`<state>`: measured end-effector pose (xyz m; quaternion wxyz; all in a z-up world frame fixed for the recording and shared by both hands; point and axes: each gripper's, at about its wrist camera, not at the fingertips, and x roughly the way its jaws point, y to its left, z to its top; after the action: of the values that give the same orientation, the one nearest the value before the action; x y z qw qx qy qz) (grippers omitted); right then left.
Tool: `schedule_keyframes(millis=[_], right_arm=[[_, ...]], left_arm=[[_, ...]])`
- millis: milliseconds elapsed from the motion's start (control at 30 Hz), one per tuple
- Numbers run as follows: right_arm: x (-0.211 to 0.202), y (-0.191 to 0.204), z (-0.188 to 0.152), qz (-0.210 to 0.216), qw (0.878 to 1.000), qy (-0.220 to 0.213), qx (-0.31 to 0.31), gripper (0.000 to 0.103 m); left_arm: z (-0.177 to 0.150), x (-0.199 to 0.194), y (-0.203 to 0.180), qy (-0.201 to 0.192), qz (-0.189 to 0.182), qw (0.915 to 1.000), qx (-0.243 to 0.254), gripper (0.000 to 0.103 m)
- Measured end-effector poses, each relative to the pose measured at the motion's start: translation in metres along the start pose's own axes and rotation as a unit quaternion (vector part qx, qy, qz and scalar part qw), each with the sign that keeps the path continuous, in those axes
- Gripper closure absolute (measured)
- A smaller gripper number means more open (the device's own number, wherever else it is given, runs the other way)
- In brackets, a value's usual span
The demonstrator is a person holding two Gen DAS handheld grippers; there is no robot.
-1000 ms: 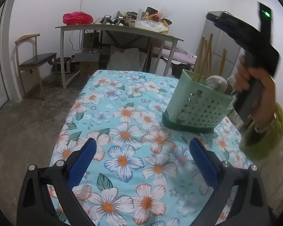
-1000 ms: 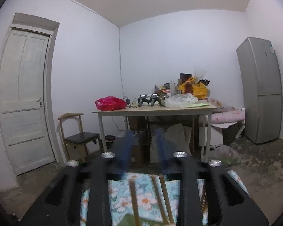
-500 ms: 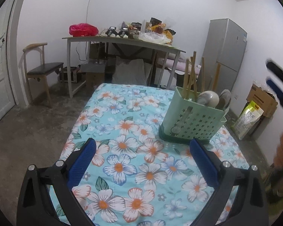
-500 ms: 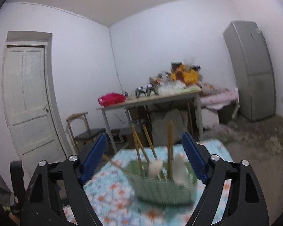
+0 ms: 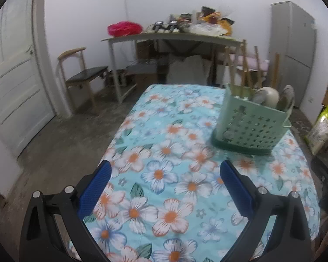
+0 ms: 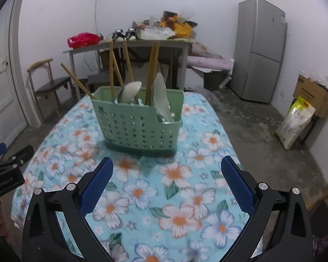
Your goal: Organize utensils
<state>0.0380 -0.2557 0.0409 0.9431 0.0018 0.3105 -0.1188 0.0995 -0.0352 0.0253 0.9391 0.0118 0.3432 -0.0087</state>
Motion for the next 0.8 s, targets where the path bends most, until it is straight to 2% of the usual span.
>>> schedule_keyframes(millis=[133,433,800], right_arm=[[-0.005,0.001,-0.014,-0.004,1.000,0.016,0.003,0.008],[-0.005,0.000,-0.014,-0.006,0.999,0.031,0.010,0.008],[-0.003,-0.005,-0.012,-0.005,0.999,0.037,0.023,0.008]], left_arm=[[-0.001,-0.002,0.000,0.001,0.025,0.9997,-0.001,0.006],[0.005,-0.011,0.000,-0.029,0.066,0.9973,0.011,0.006],[0.008,-0.012,-0.001,-0.025,0.063,0.9977,0.011,0.006]])
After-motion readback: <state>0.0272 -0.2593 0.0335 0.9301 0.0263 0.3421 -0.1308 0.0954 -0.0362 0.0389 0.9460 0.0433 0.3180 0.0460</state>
